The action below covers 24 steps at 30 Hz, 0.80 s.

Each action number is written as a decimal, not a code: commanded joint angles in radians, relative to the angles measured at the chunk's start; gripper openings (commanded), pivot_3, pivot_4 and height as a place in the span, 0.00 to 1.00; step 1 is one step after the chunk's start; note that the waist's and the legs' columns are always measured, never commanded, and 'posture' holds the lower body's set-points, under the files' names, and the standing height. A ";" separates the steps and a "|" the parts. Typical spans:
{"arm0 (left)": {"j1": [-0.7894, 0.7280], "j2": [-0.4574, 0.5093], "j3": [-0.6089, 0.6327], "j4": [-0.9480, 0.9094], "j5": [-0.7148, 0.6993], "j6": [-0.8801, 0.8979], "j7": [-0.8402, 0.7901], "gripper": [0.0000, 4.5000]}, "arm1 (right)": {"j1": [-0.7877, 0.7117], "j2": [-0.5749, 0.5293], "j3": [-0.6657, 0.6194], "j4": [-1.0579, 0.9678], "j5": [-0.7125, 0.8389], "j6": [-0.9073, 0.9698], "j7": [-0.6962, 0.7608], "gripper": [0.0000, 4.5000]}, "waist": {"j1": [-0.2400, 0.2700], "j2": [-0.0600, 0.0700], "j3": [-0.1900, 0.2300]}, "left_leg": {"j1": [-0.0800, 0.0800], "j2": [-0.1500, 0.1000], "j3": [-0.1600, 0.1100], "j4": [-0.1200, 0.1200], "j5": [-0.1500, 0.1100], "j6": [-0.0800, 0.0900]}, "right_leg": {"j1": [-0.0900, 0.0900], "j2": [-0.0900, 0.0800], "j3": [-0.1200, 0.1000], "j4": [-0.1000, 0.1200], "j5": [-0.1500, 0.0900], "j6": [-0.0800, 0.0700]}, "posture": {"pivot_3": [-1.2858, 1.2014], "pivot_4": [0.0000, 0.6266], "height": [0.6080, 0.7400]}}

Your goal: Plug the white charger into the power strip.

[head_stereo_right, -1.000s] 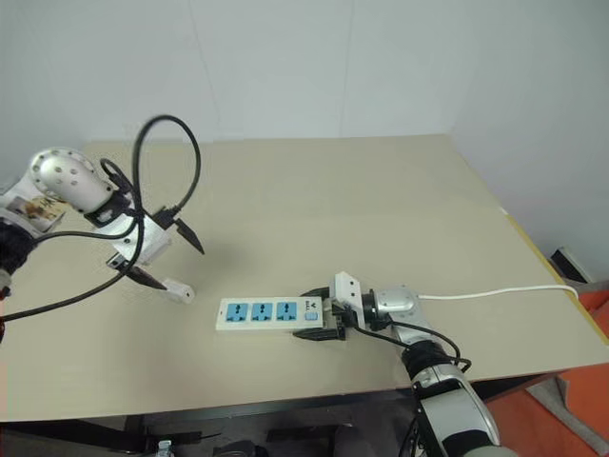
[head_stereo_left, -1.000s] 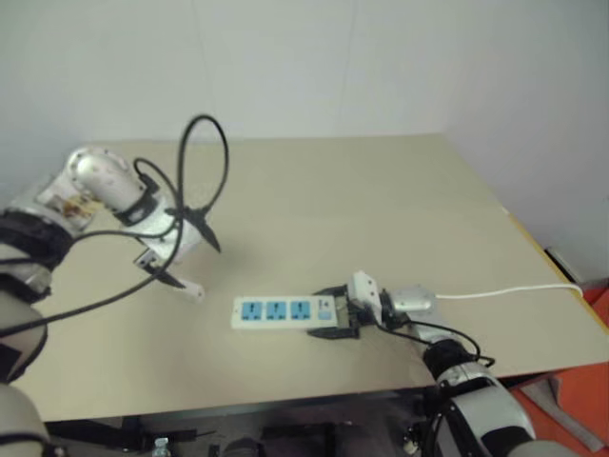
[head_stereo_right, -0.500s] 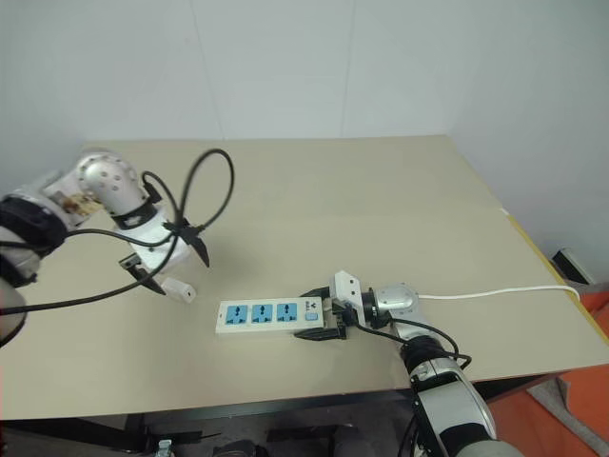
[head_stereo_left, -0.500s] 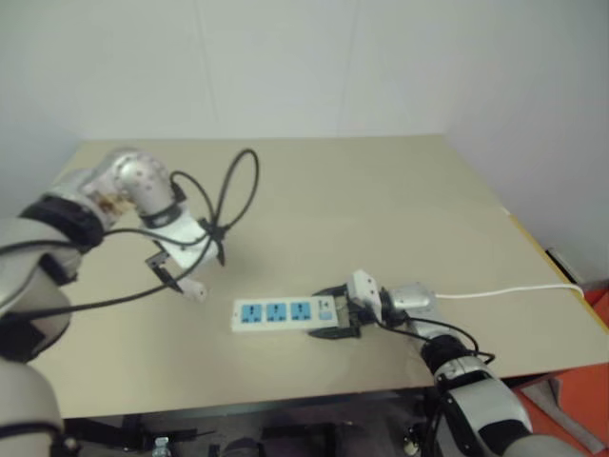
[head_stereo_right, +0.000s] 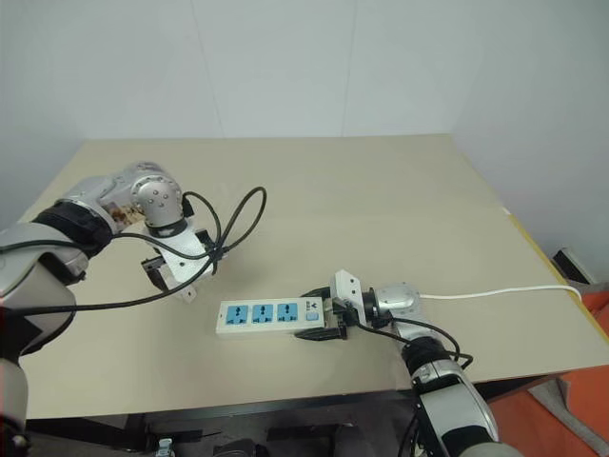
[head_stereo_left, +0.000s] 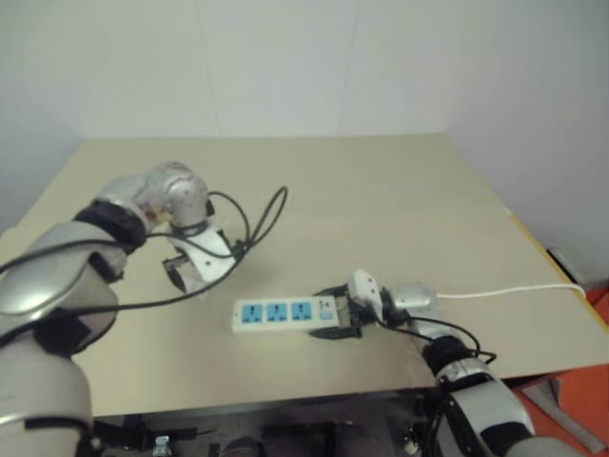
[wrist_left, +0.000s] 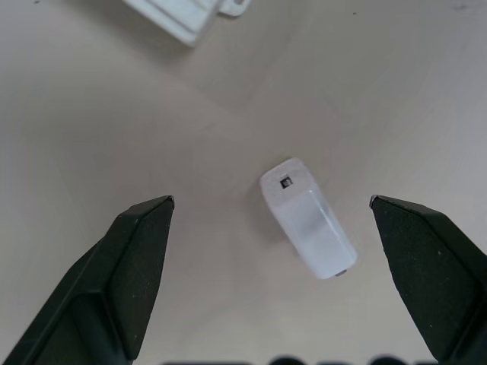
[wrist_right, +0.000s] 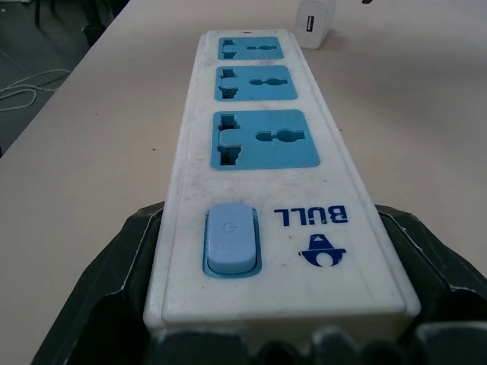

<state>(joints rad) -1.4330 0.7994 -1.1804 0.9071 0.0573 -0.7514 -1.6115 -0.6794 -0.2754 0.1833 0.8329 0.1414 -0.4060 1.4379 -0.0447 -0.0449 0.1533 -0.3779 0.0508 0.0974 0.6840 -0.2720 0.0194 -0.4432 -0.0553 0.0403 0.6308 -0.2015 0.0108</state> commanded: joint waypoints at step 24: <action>0.020 -0.010 -0.013 0.039 0.011 0.237 -0.003 1.00 | 0.014 -0.001 0.014 -0.028 -0.012 0.026 -0.005 0.76 | 0.001 0.000 0.000 | -0.001 0.000 -0.001 0.001 0.000 0.000 | 0.000 0.000 0.000 0.001 0.000 0.000 | 0.52 0.24 1.00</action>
<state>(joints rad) -1.4126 0.7911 -1.2336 0.9295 0.0398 -0.5184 -1.6114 -0.6754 -0.2785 0.1844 0.8214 0.1413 -0.3881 1.4328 -0.0438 -0.0449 0.1533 -0.3786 0.0506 0.0968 0.6851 -0.2720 0.0195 -0.4435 -0.0552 0.0400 0.6314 -0.2015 0.0109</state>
